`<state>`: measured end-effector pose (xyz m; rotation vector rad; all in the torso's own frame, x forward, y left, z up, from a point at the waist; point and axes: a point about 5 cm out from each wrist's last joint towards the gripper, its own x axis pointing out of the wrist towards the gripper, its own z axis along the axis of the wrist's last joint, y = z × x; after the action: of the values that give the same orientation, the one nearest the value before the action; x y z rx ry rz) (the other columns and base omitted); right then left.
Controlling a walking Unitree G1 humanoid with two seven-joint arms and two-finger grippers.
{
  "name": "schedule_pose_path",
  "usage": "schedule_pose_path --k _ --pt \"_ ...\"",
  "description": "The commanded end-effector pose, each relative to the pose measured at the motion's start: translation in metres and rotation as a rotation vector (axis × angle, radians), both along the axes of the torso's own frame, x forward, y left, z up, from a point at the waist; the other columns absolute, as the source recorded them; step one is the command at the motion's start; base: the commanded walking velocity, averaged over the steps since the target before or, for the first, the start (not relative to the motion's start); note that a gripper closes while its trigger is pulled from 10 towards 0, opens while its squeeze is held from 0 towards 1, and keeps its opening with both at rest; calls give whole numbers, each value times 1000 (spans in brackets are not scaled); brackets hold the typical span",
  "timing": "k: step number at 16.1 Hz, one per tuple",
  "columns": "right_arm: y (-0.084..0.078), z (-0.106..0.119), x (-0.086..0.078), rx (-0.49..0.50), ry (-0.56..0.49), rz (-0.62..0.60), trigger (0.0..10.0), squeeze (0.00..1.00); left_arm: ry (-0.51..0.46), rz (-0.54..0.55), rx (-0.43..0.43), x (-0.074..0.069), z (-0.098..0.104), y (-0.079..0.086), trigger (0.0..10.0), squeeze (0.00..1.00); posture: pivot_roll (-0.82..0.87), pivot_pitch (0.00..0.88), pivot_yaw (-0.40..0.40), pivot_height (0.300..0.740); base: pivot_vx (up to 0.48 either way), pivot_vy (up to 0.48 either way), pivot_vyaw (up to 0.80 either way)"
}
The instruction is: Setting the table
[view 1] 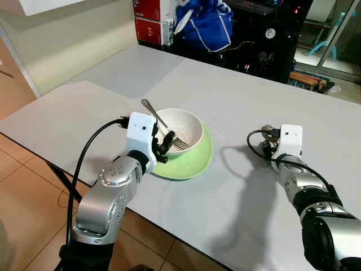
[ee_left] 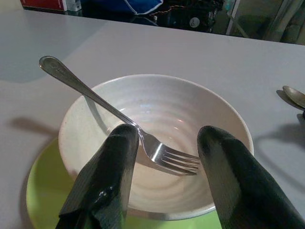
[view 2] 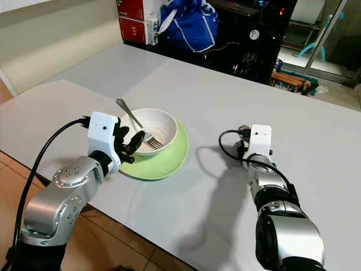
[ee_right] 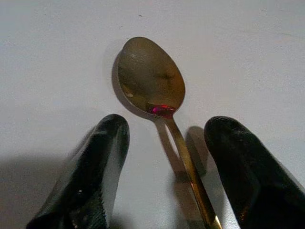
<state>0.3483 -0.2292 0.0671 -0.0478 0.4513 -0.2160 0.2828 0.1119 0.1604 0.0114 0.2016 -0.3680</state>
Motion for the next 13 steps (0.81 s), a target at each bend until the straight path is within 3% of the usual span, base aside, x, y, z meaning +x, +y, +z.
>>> schedule_pose_path --k 1,4,13 --pt "7 -15 -7 42 83 19 0 0 -9 -6 -3 2 5 -2 10000 0 -8 0 6 740 0 0 0" --pt "12 -23 -12 67 122 39 0 0 -8 -6 -8 2 6 -2 10000 0 -9 0 6 740 0 0 0" --pt "15 -23 -12 78 104 41 0 0 -5 -12 -7 3 6 -2 10000 0 -16 0 9 740 0 0 0"
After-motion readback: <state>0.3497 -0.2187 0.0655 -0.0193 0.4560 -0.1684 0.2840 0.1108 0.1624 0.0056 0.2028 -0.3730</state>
